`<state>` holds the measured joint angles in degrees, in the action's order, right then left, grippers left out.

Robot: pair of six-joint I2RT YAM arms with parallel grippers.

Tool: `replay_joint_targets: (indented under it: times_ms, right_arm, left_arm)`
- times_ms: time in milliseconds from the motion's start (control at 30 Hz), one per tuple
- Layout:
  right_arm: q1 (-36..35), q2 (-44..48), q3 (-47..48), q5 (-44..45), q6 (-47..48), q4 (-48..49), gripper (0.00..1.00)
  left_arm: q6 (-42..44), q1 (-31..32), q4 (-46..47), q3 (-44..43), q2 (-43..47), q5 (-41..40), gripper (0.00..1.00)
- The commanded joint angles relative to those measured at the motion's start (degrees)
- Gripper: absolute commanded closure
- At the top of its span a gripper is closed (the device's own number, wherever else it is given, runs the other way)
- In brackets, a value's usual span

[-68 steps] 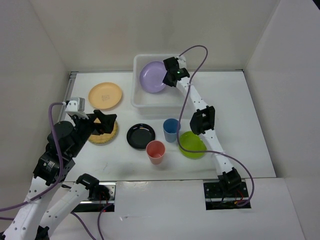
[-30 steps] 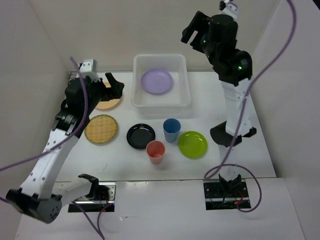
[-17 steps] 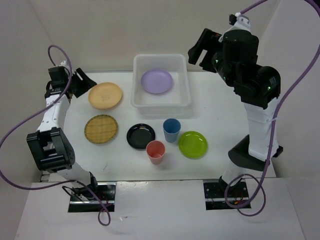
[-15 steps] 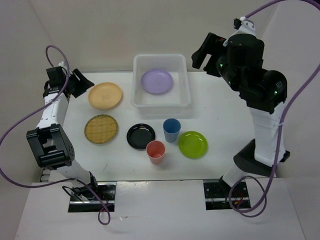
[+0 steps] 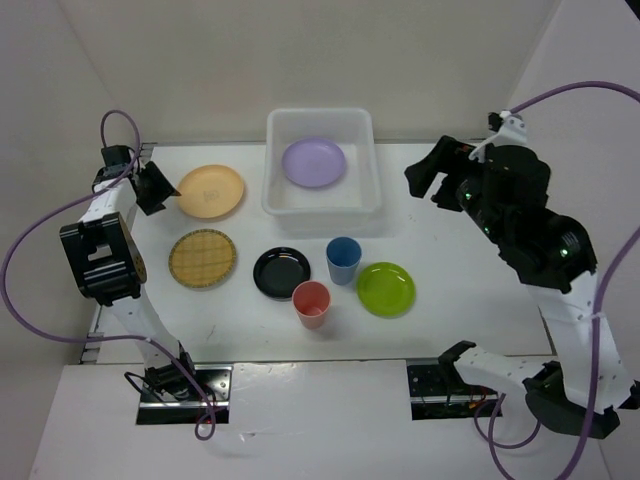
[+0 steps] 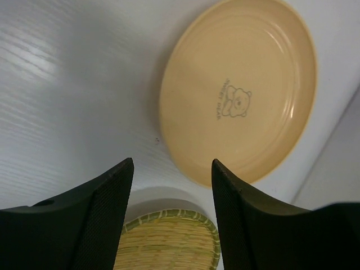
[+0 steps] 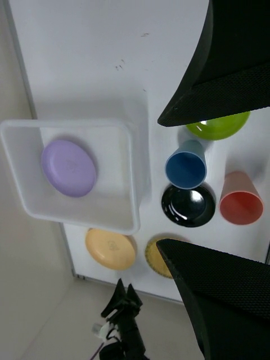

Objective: Place the mixed dishes into the plastic bin

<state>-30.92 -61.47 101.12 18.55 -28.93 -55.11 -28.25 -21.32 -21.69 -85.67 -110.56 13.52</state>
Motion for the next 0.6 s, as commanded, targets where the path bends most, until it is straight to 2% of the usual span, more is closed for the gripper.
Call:
replay_joint_targets:
  times_ms: [0, 400, 567]
  right_arm:
    - [2.9, -0.2, -3.9, -5.9, 1.2, 6.4, 0.14]
    - [3.9, -0.8, -9.7, -8.6, 1.2, 9.1, 0.14]
    - [3.9, -0.8, -11.0, -8.6, 1.2, 9.7, 0.14]
  left_arm:
    - [2.4, -0.4, -0.9, -2.7, -0.6, -3.9, 0.34]
    - [0.7, 0.1, 0.2, -6.2, -8.9, -4.1, 0.33]
    - [0.7, 1.5, -0.4, -8.3, -12.0, -4.7, 0.36]
